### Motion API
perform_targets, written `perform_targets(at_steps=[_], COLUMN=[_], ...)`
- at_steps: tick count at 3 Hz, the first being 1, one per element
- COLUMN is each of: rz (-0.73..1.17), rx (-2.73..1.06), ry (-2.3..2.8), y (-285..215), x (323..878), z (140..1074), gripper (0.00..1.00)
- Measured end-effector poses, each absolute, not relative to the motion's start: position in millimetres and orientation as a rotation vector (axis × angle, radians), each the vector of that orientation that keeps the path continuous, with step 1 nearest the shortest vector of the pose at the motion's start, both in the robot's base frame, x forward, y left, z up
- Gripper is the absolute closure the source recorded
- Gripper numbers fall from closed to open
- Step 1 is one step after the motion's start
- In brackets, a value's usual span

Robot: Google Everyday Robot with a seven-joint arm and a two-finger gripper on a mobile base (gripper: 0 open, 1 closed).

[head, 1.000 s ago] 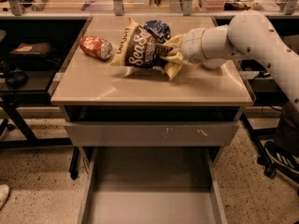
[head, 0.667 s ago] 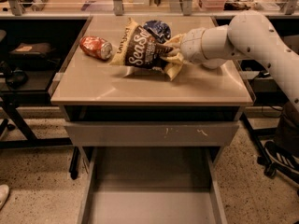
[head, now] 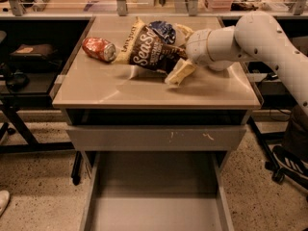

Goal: Pick brown chip bag from middle drawer and place on counter

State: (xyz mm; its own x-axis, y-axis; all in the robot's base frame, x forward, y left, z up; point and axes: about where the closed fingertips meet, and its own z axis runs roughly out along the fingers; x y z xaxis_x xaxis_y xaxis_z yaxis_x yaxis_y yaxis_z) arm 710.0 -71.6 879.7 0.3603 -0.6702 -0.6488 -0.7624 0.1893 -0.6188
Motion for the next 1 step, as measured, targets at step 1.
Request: perform_targets(at_steps=[1], rz=[0.105], rx=[-1.519], ry=[1.348], y=[-71.5], x=[710.0], z=[879.7], gripper=[0.00])
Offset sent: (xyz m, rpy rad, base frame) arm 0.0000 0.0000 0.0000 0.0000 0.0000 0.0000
